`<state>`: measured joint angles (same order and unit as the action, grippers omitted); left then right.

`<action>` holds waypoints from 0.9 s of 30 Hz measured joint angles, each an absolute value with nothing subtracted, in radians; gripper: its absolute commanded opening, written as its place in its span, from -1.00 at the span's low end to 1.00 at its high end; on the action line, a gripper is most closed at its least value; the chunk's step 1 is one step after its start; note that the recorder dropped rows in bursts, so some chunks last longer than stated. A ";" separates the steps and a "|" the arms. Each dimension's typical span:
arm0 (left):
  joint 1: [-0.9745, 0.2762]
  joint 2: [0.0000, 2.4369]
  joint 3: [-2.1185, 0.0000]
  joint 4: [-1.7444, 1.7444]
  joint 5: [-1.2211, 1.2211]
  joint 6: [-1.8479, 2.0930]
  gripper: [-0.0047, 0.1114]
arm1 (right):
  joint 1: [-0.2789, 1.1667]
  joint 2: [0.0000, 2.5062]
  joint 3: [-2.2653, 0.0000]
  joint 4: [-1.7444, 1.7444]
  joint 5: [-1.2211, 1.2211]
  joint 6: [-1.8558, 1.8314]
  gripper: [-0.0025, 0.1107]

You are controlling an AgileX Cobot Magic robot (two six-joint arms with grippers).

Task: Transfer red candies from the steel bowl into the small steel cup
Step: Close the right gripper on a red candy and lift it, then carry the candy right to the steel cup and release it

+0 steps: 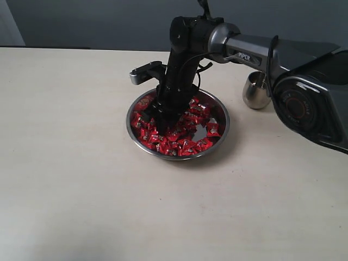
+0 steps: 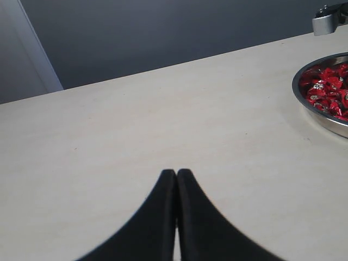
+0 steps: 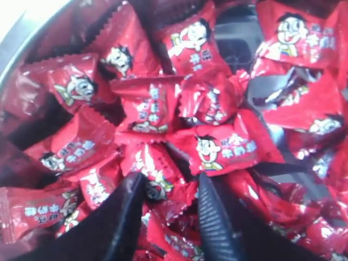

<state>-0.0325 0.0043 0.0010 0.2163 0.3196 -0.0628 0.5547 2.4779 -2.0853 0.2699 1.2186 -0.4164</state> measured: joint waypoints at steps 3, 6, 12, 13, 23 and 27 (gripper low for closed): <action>-0.032 0.004 0.001 0.216 0.320 -0.063 -0.91 | 0.558 2.481 -2.085 0.272 1.221 -0.416 -0.63; -0.032 0.004 0.001 0.216 0.320 -0.063 -0.91 | 0.559 2.483 -2.085 0.274 1.221 -0.414 -0.97; -0.032 0.004 0.001 0.216 0.320 -0.063 -0.91 | 0.559 2.479 -2.085 0.274 1.221 -0.414 -0.97; -0.032 0.004 0.001 0.216 0.320 -0.063 -0.91 | 0.559 2.476 -2.085 0.274 1.221 -0.414 -0.97; -0.032 0.004 0.001 0.216 0.320 -0.063 -0.91 | 0.559 2.324 -2.085 0.208 1.219 -0.414 -0.97; -0.032 0.004 0.001 0.216 0.320 -0.063 -0.91 | 0.559 2.268 -2.085 0.165 1.219 -0.412 -0.97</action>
